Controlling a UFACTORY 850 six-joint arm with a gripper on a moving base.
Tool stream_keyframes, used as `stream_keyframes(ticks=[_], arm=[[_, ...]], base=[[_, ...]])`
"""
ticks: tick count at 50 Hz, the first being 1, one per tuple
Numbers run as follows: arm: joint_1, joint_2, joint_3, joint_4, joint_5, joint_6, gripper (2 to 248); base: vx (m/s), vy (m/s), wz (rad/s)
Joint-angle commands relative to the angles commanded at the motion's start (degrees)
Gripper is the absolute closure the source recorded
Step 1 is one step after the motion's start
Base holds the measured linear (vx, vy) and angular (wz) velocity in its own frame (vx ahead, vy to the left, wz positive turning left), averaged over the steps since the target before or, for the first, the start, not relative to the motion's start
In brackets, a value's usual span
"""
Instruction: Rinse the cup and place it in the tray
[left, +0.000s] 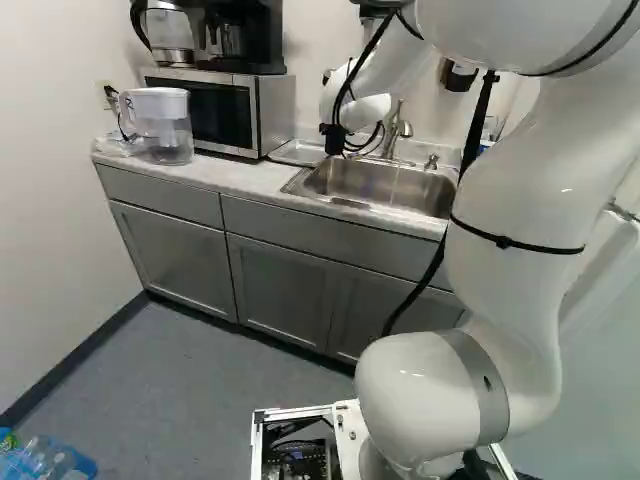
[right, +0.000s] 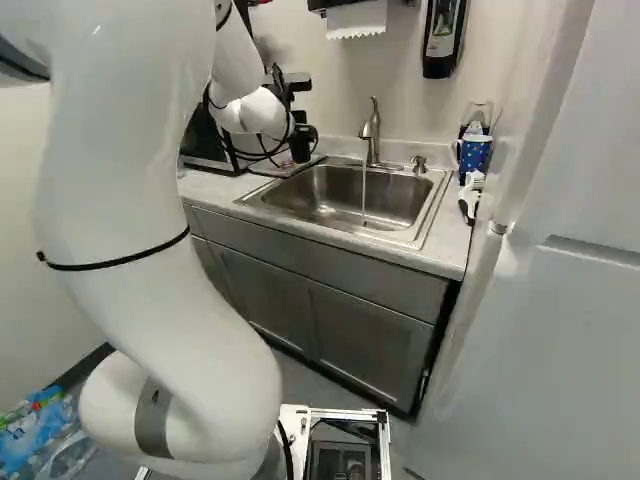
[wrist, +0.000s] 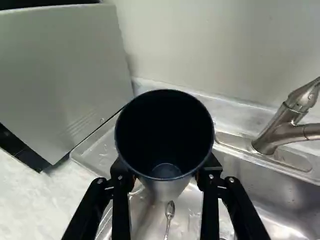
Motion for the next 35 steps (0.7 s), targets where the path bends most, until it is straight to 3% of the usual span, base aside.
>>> stream_keyframes(ticks=[35], arm=[[-5.2,-0.5,1.1,0.0,0.0,0.0,124]], base=[[0.000,0.000,0.000]])
